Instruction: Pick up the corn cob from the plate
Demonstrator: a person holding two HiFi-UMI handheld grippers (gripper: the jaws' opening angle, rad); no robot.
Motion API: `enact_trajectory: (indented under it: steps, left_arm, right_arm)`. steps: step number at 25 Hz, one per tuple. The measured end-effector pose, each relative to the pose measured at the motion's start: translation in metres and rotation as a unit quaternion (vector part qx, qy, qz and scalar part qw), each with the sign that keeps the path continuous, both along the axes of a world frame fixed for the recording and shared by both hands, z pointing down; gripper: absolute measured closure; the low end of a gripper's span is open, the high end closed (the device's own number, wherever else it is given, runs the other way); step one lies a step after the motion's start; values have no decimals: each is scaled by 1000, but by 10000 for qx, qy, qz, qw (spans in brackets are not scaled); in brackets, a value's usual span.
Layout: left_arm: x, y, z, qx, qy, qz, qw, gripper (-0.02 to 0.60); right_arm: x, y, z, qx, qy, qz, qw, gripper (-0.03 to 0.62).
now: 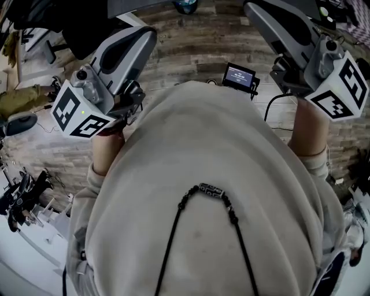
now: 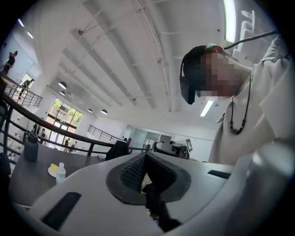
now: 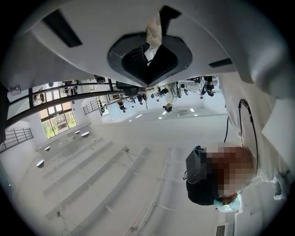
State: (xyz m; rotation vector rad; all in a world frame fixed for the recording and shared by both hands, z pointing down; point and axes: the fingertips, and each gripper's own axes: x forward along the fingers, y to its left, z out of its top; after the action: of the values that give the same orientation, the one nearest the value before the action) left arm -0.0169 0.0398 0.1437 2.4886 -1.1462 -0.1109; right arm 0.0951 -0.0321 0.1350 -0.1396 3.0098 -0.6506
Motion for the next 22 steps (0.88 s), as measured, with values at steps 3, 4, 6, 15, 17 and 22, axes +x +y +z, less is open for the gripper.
enact_trajectory:
  steps: [3,4,6,15,17,22]
  left_arm:
    - [2,-7,7,-96,-7,-6,10000,581]
    - [3,-9,11,-134,7,30,9999,581]
    - [12,-14,18,-189,17,149,9997,581]
    - [58,-50,16,-412,67,343,9985,581]
    - [40,-54,21,-398,172,402,9982,581]
    - [7,-57,96,-356,310,654,9967,581]
  right_arm:
    - [2,-7,8,-141,-55,38,9999,579]
    - [2,-10,14,-206,-81,37,9997,579]
    - [5,-14,23,-303,-134,26,9994,579]
    - [51,-40,28,-683,-84,180,9975,579]
    - [35,-42,34,-698,51,263,9972,579]
    - [11,-40,114,-836,142,638,9944,579]
